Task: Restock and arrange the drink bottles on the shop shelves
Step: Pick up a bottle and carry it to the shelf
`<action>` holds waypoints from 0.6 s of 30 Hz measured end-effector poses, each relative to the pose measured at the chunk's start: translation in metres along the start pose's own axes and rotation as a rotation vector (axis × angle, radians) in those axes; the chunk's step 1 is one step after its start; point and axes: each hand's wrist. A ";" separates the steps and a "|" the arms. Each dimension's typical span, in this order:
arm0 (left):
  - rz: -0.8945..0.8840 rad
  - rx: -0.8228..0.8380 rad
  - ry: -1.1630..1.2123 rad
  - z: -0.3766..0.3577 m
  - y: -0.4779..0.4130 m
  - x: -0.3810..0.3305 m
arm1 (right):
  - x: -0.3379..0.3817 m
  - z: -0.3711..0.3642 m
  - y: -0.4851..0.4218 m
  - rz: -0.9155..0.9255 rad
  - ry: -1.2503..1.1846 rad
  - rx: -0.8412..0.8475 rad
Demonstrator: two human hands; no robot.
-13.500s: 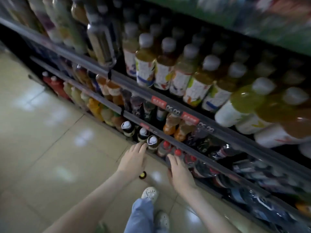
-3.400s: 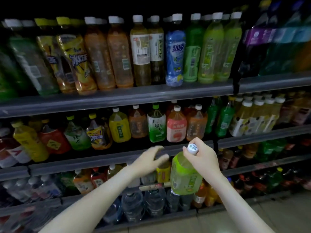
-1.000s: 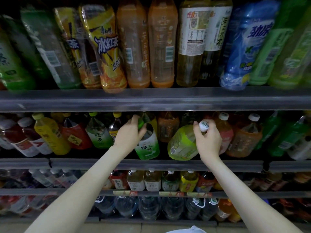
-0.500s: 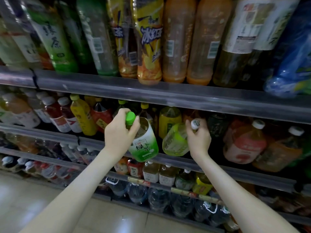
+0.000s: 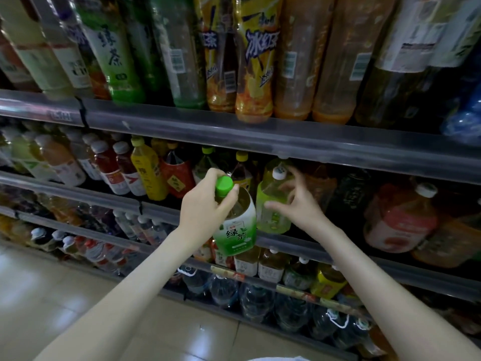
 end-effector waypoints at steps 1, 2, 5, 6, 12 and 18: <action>-0.019 0.028 0.016 -0.003 0.000 -0.006 | 0.002 0.003 0.012 0.049 -0.065 0.130; -0.044 0.059 0.036 -0.008 0.001 -0.013 | 0.003 0.003 0.022 0.082 -0.113 0.258; -0.086 0.166 0.140 -0.023 0.005 -0.044 | -0.001 0.005 0.044 0.046 -0.230 0.294; -0.082 0.198 0.185 -0.028 0.007 -0.053 | -0.003 0.007 0.049 0.013 -0.277 0.212; 0.016 0.502 0.211 -0.065 0.002 -0.104 | -0.021 0.044 0.097 -0.144 -0.358 -0.075; 0.175 0.999 0.192 -0.106 0.016 -0.113 | -0.043 0.070 0.150 -0.309 -0.550 -0.282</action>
Point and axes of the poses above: each hand's wrist, its own y-axis away from the middle knuckle, its own z-axis out of the back of the hand, x = y × z, and after that the axes turned 14 degrees about z, right-handed
